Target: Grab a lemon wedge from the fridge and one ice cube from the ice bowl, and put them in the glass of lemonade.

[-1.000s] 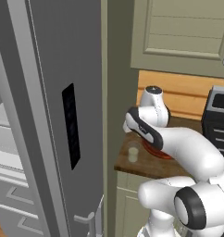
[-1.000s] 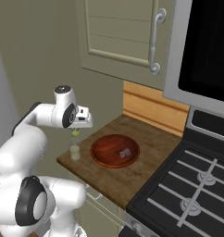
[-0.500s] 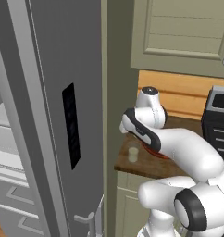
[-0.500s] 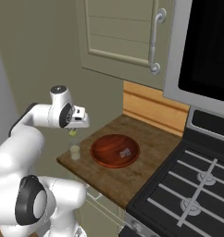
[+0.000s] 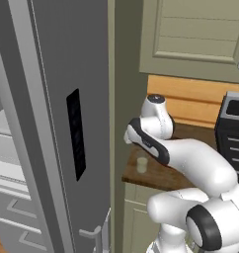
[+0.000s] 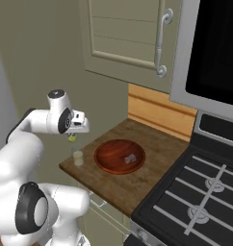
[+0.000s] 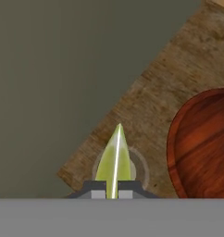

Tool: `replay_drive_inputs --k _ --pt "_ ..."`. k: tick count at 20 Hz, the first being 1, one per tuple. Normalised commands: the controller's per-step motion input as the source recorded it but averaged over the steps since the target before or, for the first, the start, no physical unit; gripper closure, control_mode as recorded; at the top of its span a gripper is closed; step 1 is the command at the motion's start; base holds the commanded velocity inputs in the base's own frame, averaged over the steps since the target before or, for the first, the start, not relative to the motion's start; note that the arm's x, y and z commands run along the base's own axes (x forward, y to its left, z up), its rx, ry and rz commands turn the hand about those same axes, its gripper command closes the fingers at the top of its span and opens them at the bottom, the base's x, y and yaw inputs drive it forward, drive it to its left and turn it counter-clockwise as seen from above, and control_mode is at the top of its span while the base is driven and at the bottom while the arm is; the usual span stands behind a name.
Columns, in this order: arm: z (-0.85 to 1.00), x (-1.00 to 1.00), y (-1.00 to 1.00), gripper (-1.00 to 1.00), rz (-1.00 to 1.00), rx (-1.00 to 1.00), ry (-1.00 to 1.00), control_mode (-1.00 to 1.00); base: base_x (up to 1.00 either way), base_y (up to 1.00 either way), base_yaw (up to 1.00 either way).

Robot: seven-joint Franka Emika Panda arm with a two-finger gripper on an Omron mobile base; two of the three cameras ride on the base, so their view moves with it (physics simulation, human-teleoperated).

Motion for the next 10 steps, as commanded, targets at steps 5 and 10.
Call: replay_drive_inputs --k 5,10 --pt "-0.14 0.0 -0.03 1.0 0.0 0.0 0.0 -1.0 0.0 0.0 0.0" --pt "-0.14 0.0 0.0 1.0 0.0 0.0 0.0 -1.0 0.0 0.0 0.0"
